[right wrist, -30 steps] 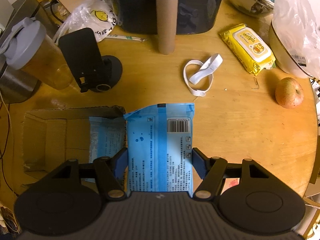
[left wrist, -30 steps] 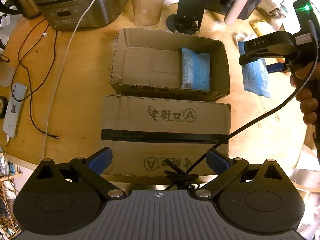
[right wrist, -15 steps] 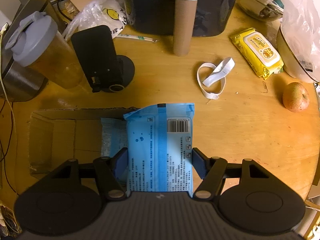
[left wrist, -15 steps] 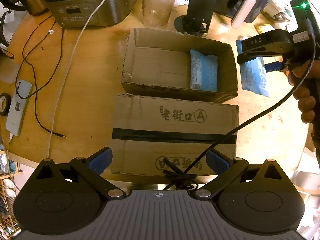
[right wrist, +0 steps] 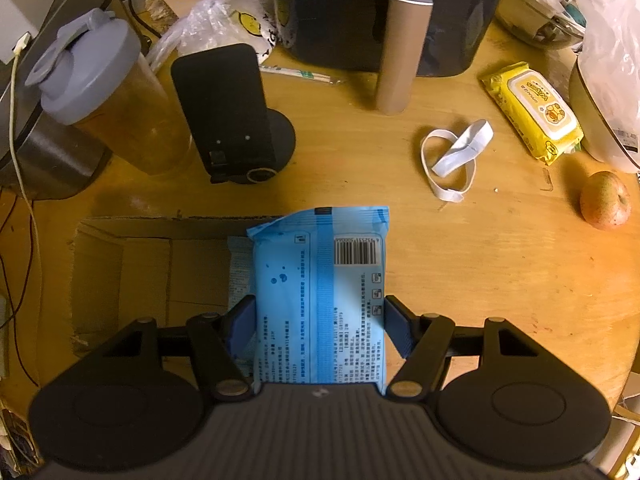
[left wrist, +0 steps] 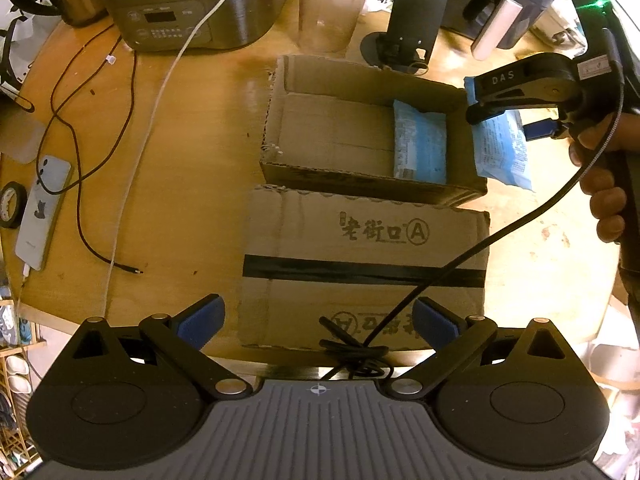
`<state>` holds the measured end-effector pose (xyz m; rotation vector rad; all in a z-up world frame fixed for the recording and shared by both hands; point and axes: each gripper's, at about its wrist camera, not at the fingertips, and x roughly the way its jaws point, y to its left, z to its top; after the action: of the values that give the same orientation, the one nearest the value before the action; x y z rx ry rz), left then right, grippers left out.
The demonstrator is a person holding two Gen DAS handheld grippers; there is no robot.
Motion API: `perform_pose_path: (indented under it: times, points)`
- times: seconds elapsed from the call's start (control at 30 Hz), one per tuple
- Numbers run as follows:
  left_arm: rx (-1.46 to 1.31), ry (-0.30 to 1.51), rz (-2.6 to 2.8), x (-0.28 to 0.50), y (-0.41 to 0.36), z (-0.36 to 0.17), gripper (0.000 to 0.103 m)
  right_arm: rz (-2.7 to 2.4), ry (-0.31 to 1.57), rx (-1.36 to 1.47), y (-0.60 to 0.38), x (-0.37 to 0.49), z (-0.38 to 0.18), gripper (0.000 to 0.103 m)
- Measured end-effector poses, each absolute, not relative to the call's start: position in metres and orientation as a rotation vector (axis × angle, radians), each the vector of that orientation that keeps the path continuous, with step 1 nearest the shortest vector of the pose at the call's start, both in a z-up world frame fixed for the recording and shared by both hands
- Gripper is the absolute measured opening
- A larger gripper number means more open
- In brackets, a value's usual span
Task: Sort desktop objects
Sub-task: 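Carry the second packet with the right gripper toward the cardboard box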
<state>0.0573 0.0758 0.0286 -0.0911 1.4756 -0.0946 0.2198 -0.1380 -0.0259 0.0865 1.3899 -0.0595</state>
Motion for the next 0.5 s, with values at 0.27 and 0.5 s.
perform_pose_path:
  times: [0.27,0.5]
  points:
    - [-0.096,1.479,-0.097,0.059,0.083,0.027,0.103,-0.054,1.386,0.08,-0.126,0.224,-0.026,0.066]
    - [-0.096,1.485,-0.099,0.059,0.088,0.026,0.103,-0.05,1.386,0.078,-0.115,0.227,-0.027,0.066]
